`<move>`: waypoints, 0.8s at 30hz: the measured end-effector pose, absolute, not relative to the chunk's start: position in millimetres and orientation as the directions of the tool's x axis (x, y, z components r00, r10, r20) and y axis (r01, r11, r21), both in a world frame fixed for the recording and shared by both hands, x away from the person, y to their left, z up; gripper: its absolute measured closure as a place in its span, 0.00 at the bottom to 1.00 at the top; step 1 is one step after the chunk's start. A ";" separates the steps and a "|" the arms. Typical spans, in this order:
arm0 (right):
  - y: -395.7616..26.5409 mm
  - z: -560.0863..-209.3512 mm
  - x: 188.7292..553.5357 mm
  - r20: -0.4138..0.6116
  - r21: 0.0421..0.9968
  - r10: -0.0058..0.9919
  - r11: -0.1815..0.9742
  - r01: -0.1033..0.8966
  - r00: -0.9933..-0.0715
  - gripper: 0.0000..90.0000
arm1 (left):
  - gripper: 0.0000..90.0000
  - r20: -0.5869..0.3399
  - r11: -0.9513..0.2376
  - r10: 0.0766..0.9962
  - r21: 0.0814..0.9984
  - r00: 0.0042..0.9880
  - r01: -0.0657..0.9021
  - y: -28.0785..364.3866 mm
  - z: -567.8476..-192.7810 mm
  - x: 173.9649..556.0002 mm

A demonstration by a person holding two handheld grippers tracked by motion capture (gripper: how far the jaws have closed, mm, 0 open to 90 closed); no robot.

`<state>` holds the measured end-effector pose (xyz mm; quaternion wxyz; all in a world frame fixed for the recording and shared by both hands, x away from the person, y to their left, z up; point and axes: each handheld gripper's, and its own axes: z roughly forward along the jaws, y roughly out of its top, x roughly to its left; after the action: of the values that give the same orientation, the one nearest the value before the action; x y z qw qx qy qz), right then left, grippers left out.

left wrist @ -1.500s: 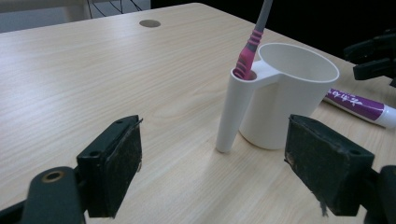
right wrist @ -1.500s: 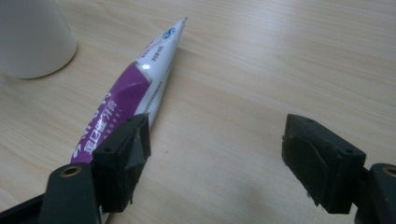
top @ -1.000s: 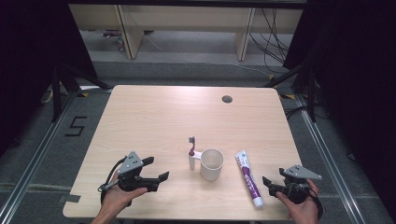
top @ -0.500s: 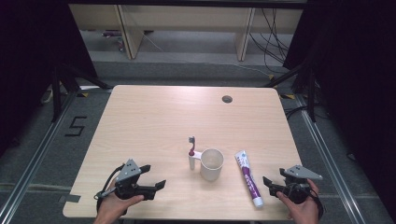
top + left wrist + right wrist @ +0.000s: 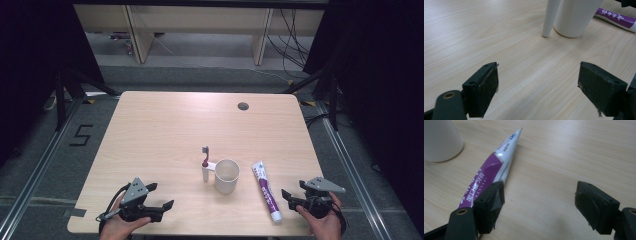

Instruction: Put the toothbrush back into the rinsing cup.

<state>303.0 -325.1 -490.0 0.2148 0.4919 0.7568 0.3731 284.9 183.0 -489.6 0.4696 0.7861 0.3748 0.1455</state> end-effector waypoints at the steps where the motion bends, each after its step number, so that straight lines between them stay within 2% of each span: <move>1: -325.1 -490.0 303.0 0.042 0.776 0.905 0.238 0.584 -0.424 0.28 | 0.18 -0.123 -0.278 0.726 0.847 0.677 0.453 183.0 -489.6 284.9; 6: -324.6 -489.4 303.4 0.020 0.776 0.905 0.254 0.577 -0.426 0.28 | 0.18 -0.120 -0.286 0.716 0.848 0.687 0.445 184.2 -491.1 277.2; 14: -323.9 -489.5 300.5 0.054 0.771 0.912 0.221 0.598 -0.407 0.28 | 0.18 -0.130 -0.286 0.713 0.843 0.689 0.456 183.8 -493.5 265.6; 15: -325.8 -489.5 301.5 0.033 0.774 0.908 0.241 0.586 -0.417 0.28 | 0.18 -0.129 -0.286 0.714 0.844 0.688 0.454 183.7 -493.6 264.4; 16: -323.5 -489.1 300.2 0.060 0.769 0.914 0.214 0.603 -0.401 0.28 | 0.18 -0.126 -0.287 0.718 0.842 0.684 0.456 183.6 -493.3 261.7; 24: -322.6 -489.6 301.3 0.041 0.774 0.916 0.223 0.592 -0.399 0.28 | 0.18 -0.121 -0.306 0.720 0.828 0.683 0.469 182.6 -496.2 253.0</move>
<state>301.3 -322.6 -489.6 0.2194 0.5021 0.7507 0.3690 253.0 182.6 -496.2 0.4557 0.7963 0.3733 0.1375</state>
